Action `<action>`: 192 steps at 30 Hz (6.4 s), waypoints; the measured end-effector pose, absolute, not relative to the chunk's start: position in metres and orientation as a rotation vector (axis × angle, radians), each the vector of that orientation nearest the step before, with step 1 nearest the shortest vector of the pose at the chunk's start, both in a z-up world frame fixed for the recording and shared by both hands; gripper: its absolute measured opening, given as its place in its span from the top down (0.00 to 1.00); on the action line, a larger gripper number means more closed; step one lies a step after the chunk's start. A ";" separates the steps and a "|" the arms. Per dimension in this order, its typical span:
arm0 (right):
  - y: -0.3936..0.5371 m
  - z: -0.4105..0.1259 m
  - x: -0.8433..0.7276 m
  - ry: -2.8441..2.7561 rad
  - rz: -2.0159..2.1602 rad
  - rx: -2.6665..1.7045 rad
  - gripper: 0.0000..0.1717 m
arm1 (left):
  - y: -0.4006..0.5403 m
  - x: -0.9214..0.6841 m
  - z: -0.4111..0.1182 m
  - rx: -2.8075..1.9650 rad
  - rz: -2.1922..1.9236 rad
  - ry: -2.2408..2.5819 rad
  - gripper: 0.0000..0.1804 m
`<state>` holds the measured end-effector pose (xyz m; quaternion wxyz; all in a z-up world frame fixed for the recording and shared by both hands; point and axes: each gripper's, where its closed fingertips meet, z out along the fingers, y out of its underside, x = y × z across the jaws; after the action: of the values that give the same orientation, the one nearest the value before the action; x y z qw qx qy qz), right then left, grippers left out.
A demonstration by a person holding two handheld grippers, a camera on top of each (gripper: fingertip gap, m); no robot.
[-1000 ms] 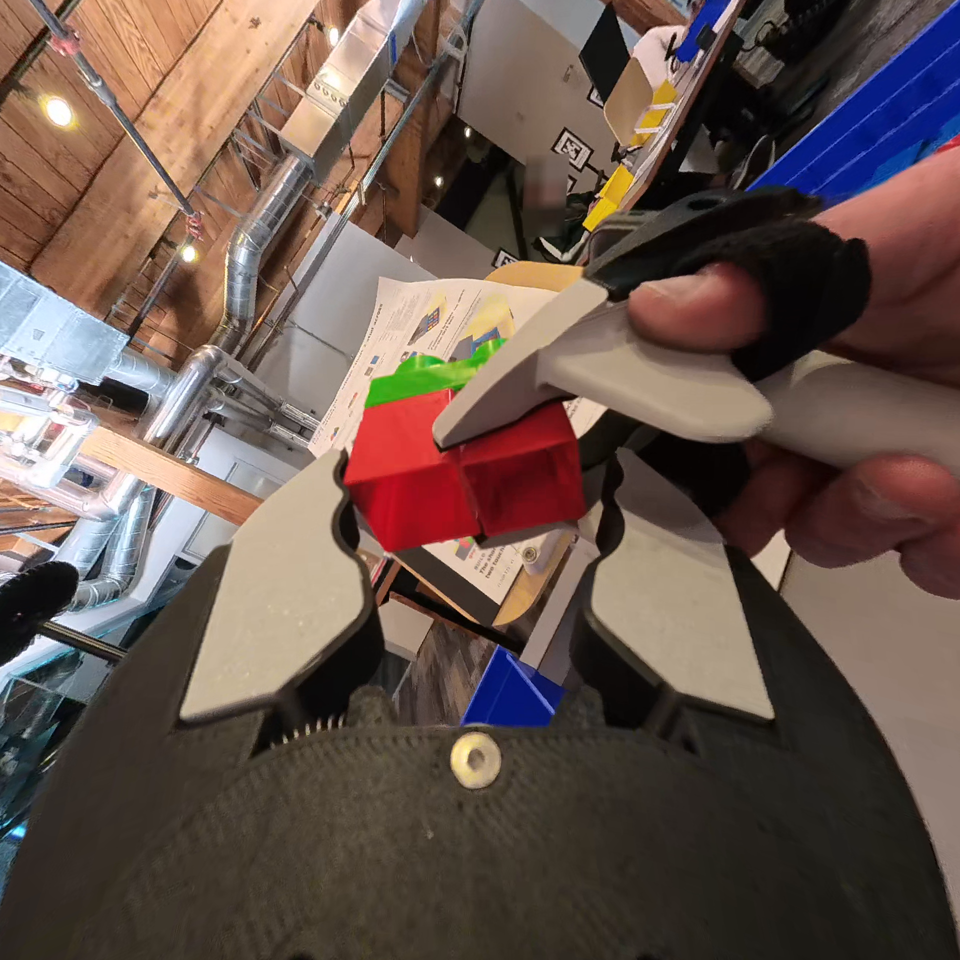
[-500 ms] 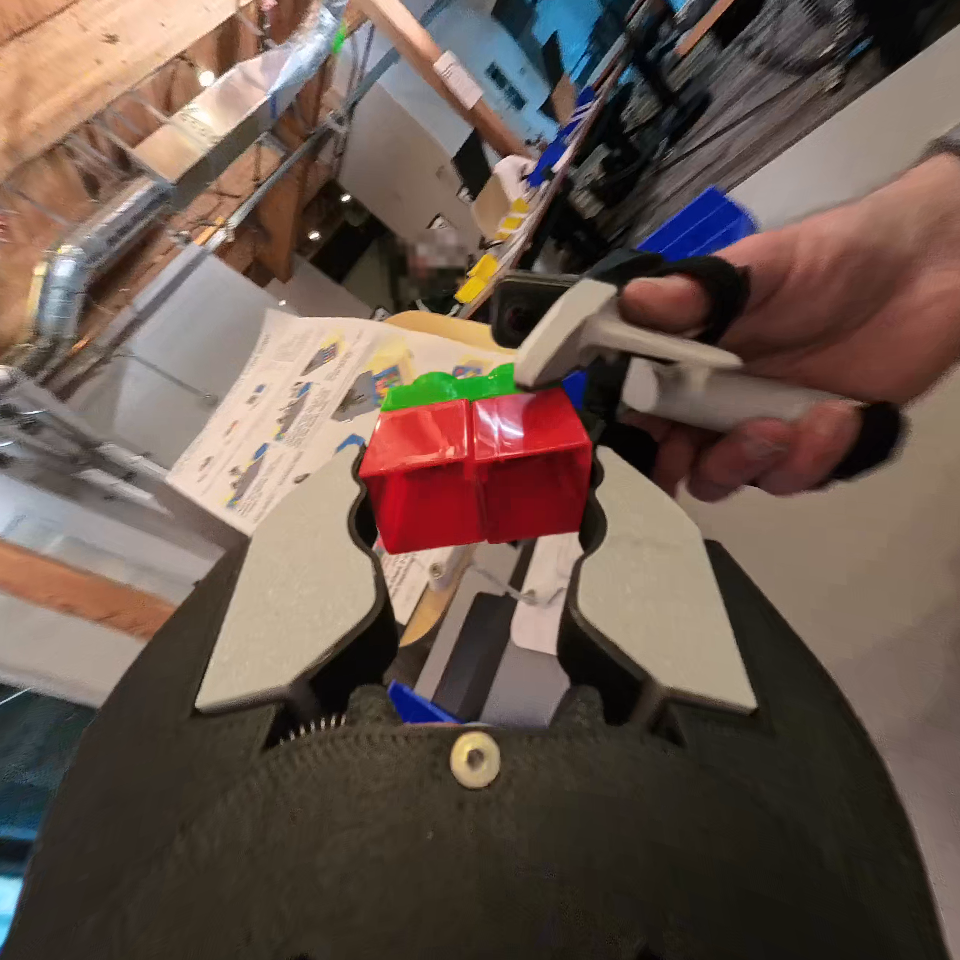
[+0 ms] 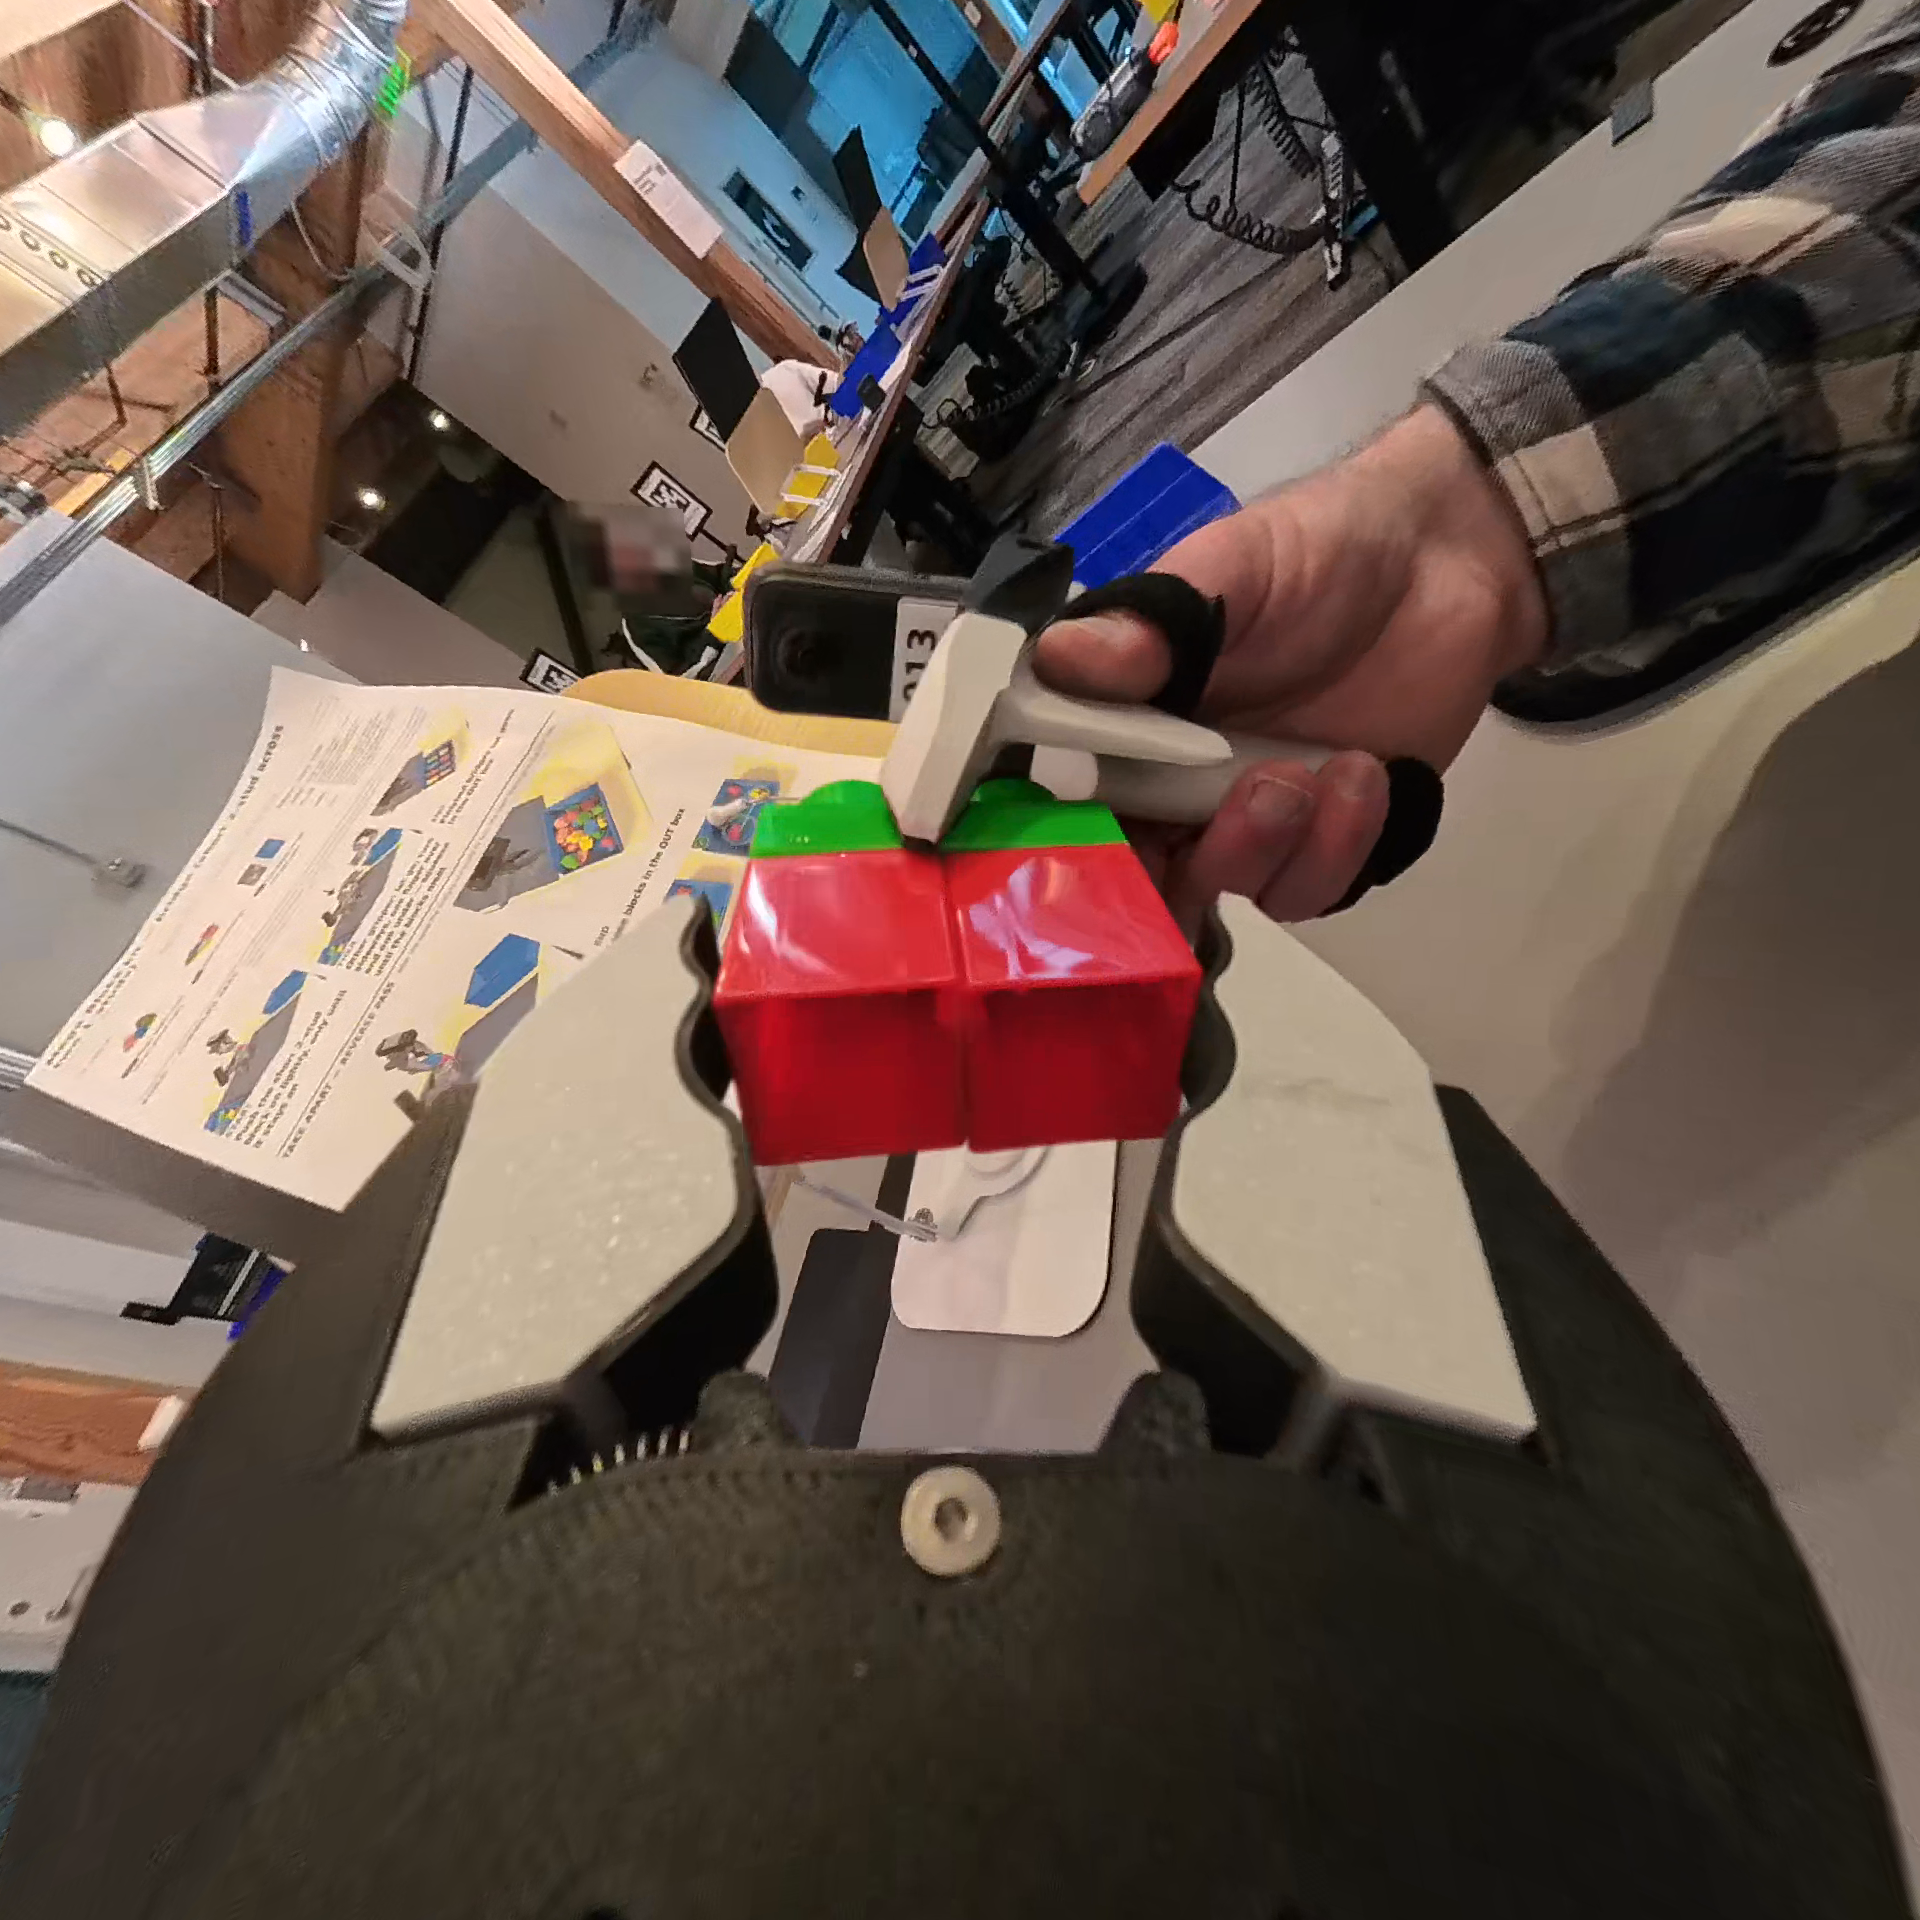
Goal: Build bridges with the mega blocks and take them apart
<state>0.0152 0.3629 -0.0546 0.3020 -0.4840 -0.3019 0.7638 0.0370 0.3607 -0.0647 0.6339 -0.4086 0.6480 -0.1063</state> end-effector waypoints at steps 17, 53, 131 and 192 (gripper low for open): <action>0.340 -0.052 0.019 -0.952 2.034 -1.304 0.78 | 0.340 0.037 -0.061 -0.935 -0.258 1.554 0.56; 0.324 -0.067 0.063 -1.300 1.827 -1.539 0.49 | 0.327 0.053 -0.066 -0.939 -0.403 1.615 0.56; 0.293 -0.041 0.004 -1.222 2.161 -1.296 0.71 | 0.307 0.042 -0.034 -0.849 -0.513 1.536 0.56; 0.302 -0.047 -0.011 -0.928 2.306 -1.264 0.78 | 0.307 0.043 -0.056 -0.831 -0.592 1.386 0.56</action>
<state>-0.0109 0.3017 -0.0468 0.1755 -0.4463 -0.3277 0.8140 0.0433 0.3068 -0.0556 0.6521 -0.3660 0.6105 -0.2610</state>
